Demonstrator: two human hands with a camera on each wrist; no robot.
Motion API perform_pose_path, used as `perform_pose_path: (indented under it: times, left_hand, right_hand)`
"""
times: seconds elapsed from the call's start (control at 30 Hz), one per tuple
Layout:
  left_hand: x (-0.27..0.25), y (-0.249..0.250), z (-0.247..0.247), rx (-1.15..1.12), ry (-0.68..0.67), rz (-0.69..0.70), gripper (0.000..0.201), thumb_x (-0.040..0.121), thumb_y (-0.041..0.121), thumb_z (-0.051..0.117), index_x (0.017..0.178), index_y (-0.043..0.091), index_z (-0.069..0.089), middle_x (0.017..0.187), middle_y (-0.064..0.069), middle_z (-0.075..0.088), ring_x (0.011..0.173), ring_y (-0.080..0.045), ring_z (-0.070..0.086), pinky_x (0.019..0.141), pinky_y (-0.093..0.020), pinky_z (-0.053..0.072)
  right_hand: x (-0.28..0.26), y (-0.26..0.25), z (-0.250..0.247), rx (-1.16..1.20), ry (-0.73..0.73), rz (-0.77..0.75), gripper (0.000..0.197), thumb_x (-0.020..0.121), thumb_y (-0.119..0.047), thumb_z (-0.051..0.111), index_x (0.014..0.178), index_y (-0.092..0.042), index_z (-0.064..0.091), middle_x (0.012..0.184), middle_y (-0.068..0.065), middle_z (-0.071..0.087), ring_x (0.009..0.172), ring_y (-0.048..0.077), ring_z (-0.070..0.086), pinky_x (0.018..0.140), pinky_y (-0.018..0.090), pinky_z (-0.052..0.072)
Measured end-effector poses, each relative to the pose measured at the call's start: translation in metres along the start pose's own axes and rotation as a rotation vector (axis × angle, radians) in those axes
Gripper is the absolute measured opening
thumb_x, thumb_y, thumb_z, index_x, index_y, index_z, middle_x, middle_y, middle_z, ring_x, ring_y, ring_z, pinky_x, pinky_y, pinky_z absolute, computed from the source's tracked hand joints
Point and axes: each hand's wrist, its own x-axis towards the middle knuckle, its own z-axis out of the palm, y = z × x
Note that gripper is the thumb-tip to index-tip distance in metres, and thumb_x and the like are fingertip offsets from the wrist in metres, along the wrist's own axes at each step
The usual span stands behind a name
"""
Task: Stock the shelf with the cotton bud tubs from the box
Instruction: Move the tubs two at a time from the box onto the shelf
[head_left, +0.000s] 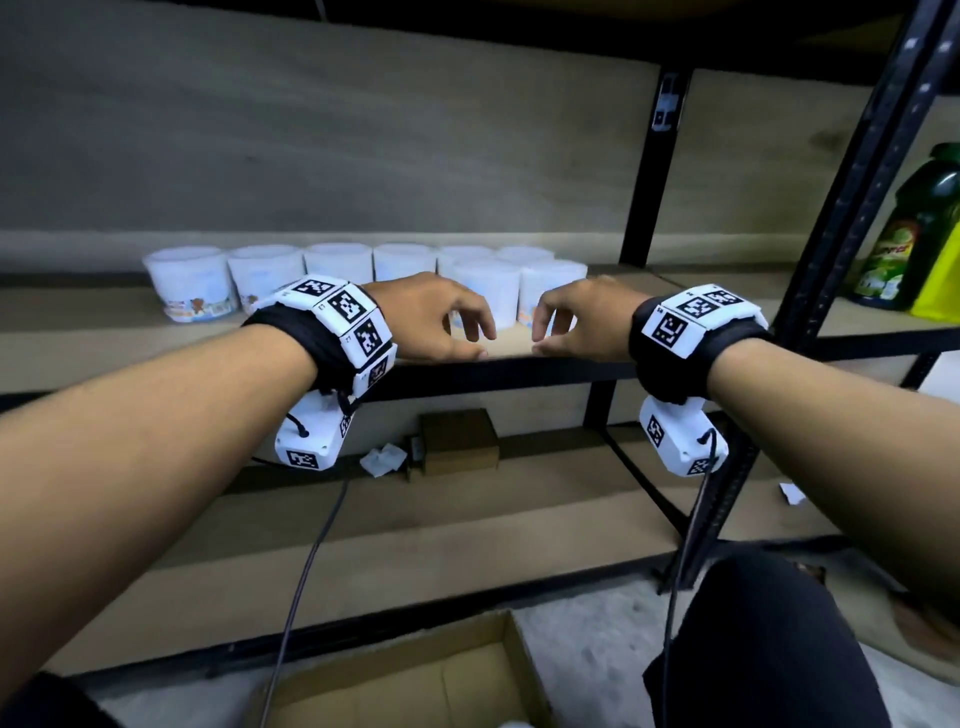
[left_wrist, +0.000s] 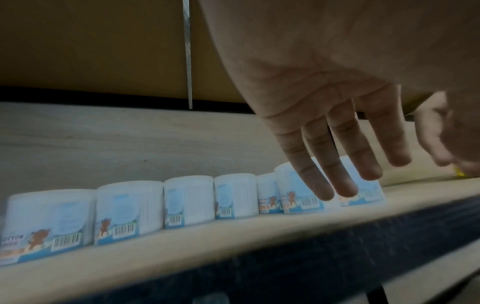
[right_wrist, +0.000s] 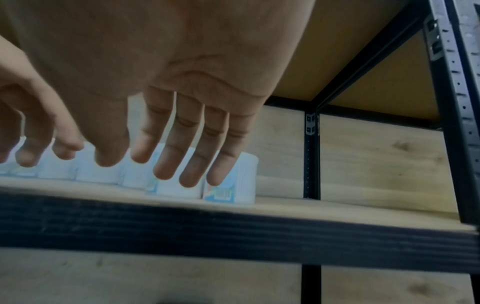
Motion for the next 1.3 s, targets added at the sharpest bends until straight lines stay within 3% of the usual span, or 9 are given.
perform_pose_path:
  times: [0.3, 0.47, 0.67, 0.77, 0.87, 0.97, 1.07, 1.17, 1.3]
  left_hand:
    - [-0.045, 0.000, 0.062, -0.054, -0.142, -0.017, 0.031, 0.087, 0.046, 0.067, 0.115, 0.034, 0.068, 0.109, 0.022, 0.067, 0.088, 0.009, 0.057, 0.083, -0.008, 0.042]
    - [-0.073, -0.012, 0.126, -0.062, -0.240, -0.079, 0.035, 0.083, 0.051, 0.068, 0.114, 0.033, 0.068, 0.104, 0.015, 0.071, 0.092, -0.004, 0.063, 0.092, -0.022, 0.046]
    - [-0.098, -0.022, 0.229, -0.119, -0.467, -0.166, 0.057, 0.078, 0.066, 0.064, 0.129, 0.042, 0.055, 0.131, 0.013, 0.059, 0.113, -0.011, 0.059, 0.101, -0.035, 0.045]
    - [-0.109, -0.020, 0.280, -0.161, -0.492, -0.140, 0.070, 0.081, 0.062, 0.065, 0.143, 0.034, 0.045, 0.147, 0.003, 0.045, 0.134, -0.020, 0.042, 0.112, -0.035, 0.032]
    - [-0.124, -0.018, 0.324, -0.214, -0.521, -0.179, 0.084, 0.083, 0.057, 0.067, 0.153, 0.027, 0.030, 0.157, -0.001, 0.030, 0.143, -0.020, 0.031, 0.115, -0.027, 0.022]
    - [-0.137, -0.019, 0.368, -0.240, -0.561, -0.274, 0.093, 0.080, 0.061, 0.068, 0.155, 0.028, 0.024, 0.162, -0.001, 0.019, 0.147, -0.022, 0.023, 0.119, -0.033, 0.021]
    - [-0.148, -0.015, 0.401, -0.256, -0.591, -0.313, 0.094, 0.080, 0.061, 0.068, 0.155, 0.022, 0.026, 0.162, -0.003, 0.020, 0.147, -0.024, 0.022, 0.119, -0.035, 0.021]
    - [-0.158, -0.015, 0.429, -0.261, -0.623, -0.328, 0.099, 0.076, 0.067, 0.067, 0.155, 0.025, 0.022, 0.162, -0.004, 0.018, 0.147, -0.028, 0.021, 0.119, -0.040, 0.023]
    - [-0.166, -0.011, 0.454, -0.265, -0.637, -0.340, 0.102, 0.074, 0.067, 0.068, 0.155, 0.032, 0.017, 0.162, 0.000, 0.015, 0.144, -0.031, 0.024, 0.114, -0.046, 0.031]
  right_hand:
    - [-0.027, -0.020, 0.071, 0.098, -0.175, -0.037, 0.017, 0.080, -0.043, 0.074, 0.086, -0.028, 0.074, 0.078, -0.020, 0.067, 0.079, 0.001, 0.059, 0.064, 0.011, 0.038]
    - [-0.046, -0.036, 0.137, 0.144, -0.287, -0.021, 0.018, 0.080, -0.042, 0.075, 0.093, -0.028, 0.073, 0.076, -0.020, 0.064, 0.082, 0.006, 0.060, 0.076, 0.018, 0.039]
    - [-0.070, -0.041, 0.239, 0.189, -0.517, 0.006, 0.059, 0.074, -0.050, 0.079, 0.126, -0.033, 0.057, 0.125, -0.005, 0.061, 0.100, 0.014, 0.059, 0.093, 0.027, 0.045]
    - [-0.084, -0.036, 0.283, 0.173, -0.588, 0.030, 0.080, 0.072, -0.054, 0.078, 0.141, -0.035, 0.042, 0.142, 0.003, 0.050, 0.118, 0.025, 0.055, 0.101, 0.034, 0.044]
    - [-0.099, -0.032, 0.320, 0.134, -0.659, 0.037, 0.095, 0.065, -0.063, 0.075, 0.146, -0.038, 0.032, 0.144, 0.007, 0.048, 0.126, 0.031, 0.050, 0.103, 0.043, 0.044]
    - [-0.113, -0.024, 0.356, 0.060, -0.688, 0.071, 0.110, 0.046, -0.089, 0.059, 0.141, -0.039, 0.034, 0.140, 0.004, 0.052, 0.119, 0.031, 0.056, 0.097, 0.043, 0.048]
    - [-0.127, -0.026, 0.380, 0.084, -0.743, 0.105, 0.100, 0.051, -0.076, 0.070, 0.137, -0.030, 0.042, 0.130, 0.008, 0.056, 0.109, 0.030, 0.060, 0.087, 0.032, 0.047]
    - [-0.142, -0.030, 0.396, 0.087, -0.751, 0.161, 0.107, 0.049, -0.075, 0.068, 0.143, -0.037, 0.035, 0.140, 0.008, 0.047, 0.116, 0.034, 0.057, 0.096, 0.042, 0.049]
    - [-0.166, -0.040, 0.417, 0.067, -0.737, 0.191, 0.097, 0.055, -0.064, 0.073, 0.141, -0.038, 0.035, 0.139, 0.008, 0.047, 0.120, 0.038, 0.053, 0.094, 0.049, 0.051]
